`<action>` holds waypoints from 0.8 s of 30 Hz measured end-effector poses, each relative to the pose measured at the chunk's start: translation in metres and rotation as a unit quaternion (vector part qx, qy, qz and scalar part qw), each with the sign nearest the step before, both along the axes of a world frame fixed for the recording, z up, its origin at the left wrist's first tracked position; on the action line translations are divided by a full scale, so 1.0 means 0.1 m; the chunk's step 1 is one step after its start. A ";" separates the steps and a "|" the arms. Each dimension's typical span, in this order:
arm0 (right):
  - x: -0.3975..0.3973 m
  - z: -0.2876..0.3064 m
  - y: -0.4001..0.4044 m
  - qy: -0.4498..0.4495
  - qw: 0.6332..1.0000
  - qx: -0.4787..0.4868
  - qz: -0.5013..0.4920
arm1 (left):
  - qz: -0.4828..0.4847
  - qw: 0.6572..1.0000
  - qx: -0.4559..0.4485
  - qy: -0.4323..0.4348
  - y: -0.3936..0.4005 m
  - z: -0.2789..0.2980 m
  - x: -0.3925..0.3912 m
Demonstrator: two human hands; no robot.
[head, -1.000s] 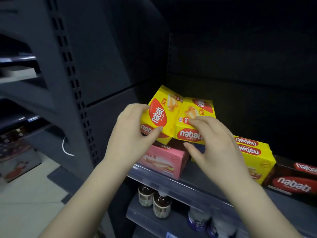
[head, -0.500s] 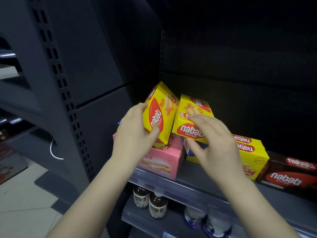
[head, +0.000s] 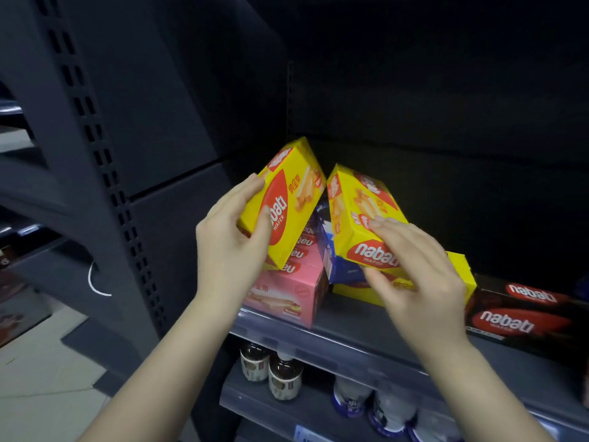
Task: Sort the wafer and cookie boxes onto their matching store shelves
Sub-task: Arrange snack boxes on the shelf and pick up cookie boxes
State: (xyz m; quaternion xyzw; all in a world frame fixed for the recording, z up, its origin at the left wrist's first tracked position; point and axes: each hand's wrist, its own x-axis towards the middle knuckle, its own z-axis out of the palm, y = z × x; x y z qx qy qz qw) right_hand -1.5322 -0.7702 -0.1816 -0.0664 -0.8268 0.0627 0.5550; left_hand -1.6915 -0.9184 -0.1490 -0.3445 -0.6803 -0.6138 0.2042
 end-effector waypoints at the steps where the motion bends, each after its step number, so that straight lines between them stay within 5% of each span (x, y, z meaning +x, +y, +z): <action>1: 0.08 0.01 0.02 0.017 1.000 0.001 -0.002 | -0.007 1.000 0.015 0.005 0.01 0.02 0.06; 12: 1.09 0.03 0.04 0.109 0.981 -0.055 -0.149 | -0.201 0.978 0.054 -0.008 0.42 0.18 0.81; 24: 1.55 -0.23 -0.06 0.159 0.959 -0.076 -0.221 | -0.226 0.974 -0.010 -0.015 0.48 -0.43 1.12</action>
